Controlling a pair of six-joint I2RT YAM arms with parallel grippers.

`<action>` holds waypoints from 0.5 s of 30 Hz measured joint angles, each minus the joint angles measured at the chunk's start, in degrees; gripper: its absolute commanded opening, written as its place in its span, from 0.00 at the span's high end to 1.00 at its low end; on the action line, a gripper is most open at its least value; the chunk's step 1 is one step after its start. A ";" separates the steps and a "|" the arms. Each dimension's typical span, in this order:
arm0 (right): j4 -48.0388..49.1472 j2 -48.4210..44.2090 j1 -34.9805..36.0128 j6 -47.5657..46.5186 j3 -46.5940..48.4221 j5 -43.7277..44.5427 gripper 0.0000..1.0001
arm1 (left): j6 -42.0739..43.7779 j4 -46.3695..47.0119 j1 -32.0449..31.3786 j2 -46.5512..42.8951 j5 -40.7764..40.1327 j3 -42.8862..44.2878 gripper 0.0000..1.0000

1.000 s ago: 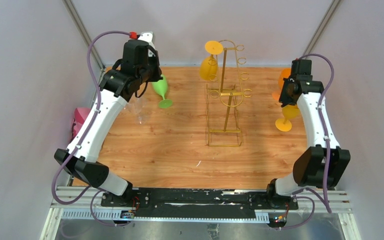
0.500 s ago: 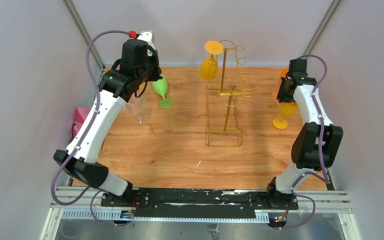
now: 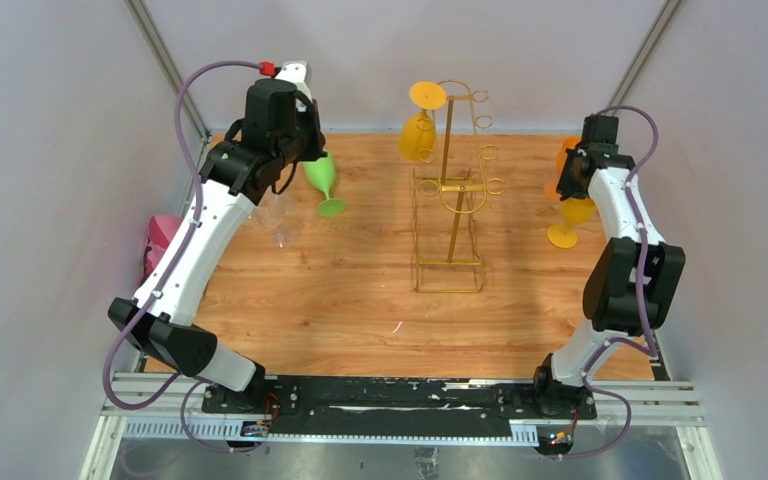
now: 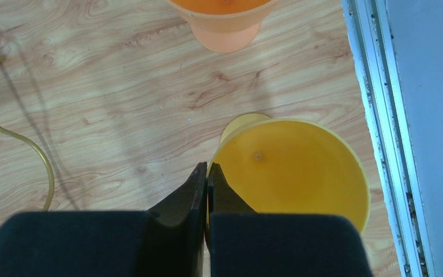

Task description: Take the wine glass off the wine glass rack

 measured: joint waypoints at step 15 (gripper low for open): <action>-0.72 -4.11 -0.11 0.20 -1.27 -5.84 0.58 | 0.15 0.59 0.00 0.00 0.76 -0.76 0.97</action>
